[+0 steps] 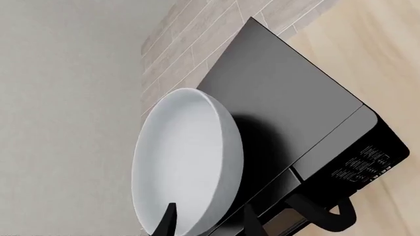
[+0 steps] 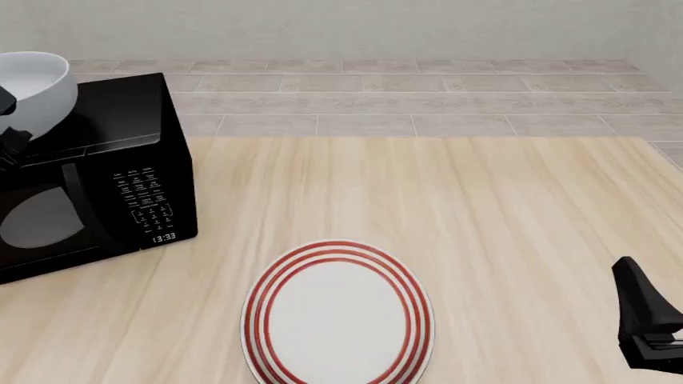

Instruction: Pick up the white bowl and put it on the plate.

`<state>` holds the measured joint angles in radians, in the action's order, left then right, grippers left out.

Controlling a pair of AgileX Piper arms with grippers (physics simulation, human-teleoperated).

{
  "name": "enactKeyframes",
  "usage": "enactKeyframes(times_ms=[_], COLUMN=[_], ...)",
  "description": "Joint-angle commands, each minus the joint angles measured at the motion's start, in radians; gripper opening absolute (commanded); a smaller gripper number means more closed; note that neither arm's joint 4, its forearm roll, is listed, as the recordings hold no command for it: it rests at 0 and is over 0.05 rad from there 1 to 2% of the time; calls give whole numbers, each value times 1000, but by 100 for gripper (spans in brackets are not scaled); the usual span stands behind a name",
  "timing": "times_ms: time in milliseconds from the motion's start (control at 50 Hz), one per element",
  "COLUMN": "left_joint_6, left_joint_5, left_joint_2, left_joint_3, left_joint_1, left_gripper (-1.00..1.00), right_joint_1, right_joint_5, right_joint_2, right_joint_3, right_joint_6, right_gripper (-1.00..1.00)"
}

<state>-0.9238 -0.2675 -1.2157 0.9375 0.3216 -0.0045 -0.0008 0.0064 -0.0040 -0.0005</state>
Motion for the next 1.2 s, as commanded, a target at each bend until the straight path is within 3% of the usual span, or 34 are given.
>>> enactKeyframes(times_ms=[20,540,560,860,1200], left_joint_6=[4,5,6,-5,-27], left_joint_5=[22,36,36,27,-82], left_joint_2=[-22,-49,-48,-44,76], left_joint_3=[-3,-8,-7,20,48], left_joint_1=[6,14,13,35,25], left_gripper=[100,100,-100,-100,-100], right_joint_1=[0,0,0,0,0], right_joint_5=[0,0,0,0,0], right_joint_2=[0,0,0,0,0], right_joint_3=[0,0,0,0,0], right_joint_6=[0,0,0,0,0], right_gripper=[100,100,100,100,100])
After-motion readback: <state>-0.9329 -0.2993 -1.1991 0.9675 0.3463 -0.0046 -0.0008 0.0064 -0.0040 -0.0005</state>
